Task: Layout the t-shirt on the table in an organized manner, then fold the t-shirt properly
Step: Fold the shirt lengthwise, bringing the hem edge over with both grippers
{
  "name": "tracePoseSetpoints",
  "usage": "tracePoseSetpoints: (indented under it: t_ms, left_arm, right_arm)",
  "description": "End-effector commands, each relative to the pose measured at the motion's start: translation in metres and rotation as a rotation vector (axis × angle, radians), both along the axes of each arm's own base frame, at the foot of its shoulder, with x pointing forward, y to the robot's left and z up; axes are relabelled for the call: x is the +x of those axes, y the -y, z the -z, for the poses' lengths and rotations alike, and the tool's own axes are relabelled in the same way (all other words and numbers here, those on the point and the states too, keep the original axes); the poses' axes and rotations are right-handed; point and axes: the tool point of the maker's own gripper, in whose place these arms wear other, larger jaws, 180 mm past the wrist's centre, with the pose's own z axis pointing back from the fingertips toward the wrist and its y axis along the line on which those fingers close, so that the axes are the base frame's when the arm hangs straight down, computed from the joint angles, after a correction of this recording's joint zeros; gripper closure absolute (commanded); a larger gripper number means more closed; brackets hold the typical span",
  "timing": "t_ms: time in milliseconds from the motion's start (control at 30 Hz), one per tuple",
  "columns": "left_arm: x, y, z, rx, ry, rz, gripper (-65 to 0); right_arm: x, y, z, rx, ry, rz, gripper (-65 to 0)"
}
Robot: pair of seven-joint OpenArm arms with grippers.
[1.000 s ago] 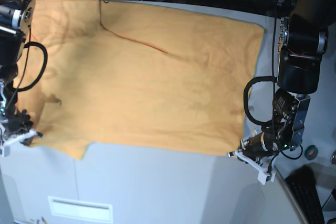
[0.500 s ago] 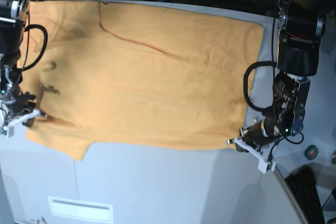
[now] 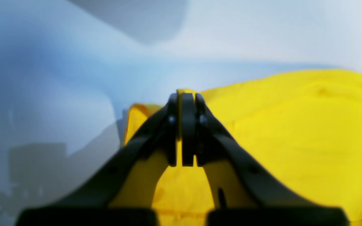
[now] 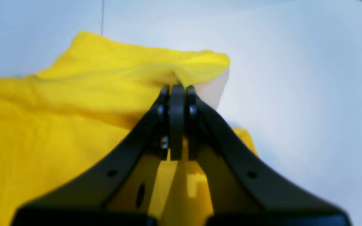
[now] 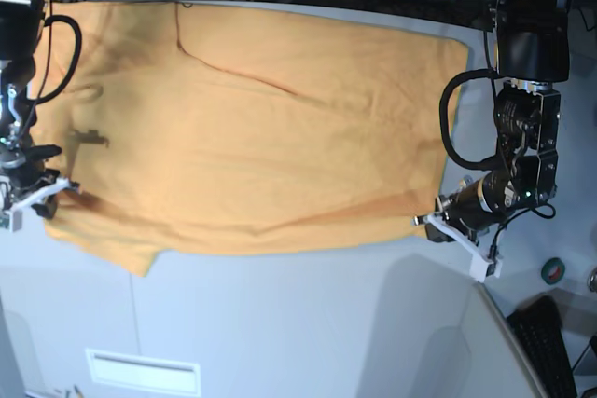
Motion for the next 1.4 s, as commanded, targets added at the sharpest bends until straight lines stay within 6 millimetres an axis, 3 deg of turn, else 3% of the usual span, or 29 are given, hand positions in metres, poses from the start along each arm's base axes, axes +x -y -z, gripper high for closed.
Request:
tracePoseSetpoints:
  t_ms: [0, 167, 333, 500, 800, 1000, 1133, 1367]
  left_arm:
    - [0.007, -0.012, -0.017, 0.023, 0.051, 0.000, 0.0]
    - [-0.024, -0.025, 0.004, 0.062, -0.013, 0.008, 0.0]
    - [-0.042, -0.031, 0.006, 0.097, -0.025, 0.030, 0.0]
    - [-0.060, -0.028, 0.015, 0.100, -0.054, 0.045, 0.0]
    - [-0.067, -0.033, 0.019, 0.112, -0.068, 0.043, 0.0]
    - [-0.065, -0.048, 0.012, 0.109, -0.052, -0.005, 0.0]
    - [-0.072, -0.046, 0.018, 0.109, -0.070, 0.002, 0.0]
    - [-0.076, -0.034, 0.004, 0.114, -0.028, 0.038, 0.0]
  right_arm:
    - [0.013, 0.009, -0.024, -0.021, 0.063, 0.000, 0.0]
    - [-0.008, 0.022, -0.025, -0.044, 0.023, 0.015, 0.0]
    - [-0.023, 0.039, -0.025, -0.048, -0.005, 0.059, 0.0]
    - [-0.043, 0.035, -0.015, -0.054, -0.056, 0.044, 0.0]
    - [-0.082, 0.024, -0.005, -0.076, -0.164, -0.002, 0.0]
    - [-0.108, 0.025, -0.001, -0.080, -0.188, 0.013, 0.0]
    - [-0.126, 0.026, -0.003, -0.052, -0.214, 0.068, 0.0]
    - [-0.143, 0.011, 0.003, -0.024, -0.269, 0.067, 0.0]
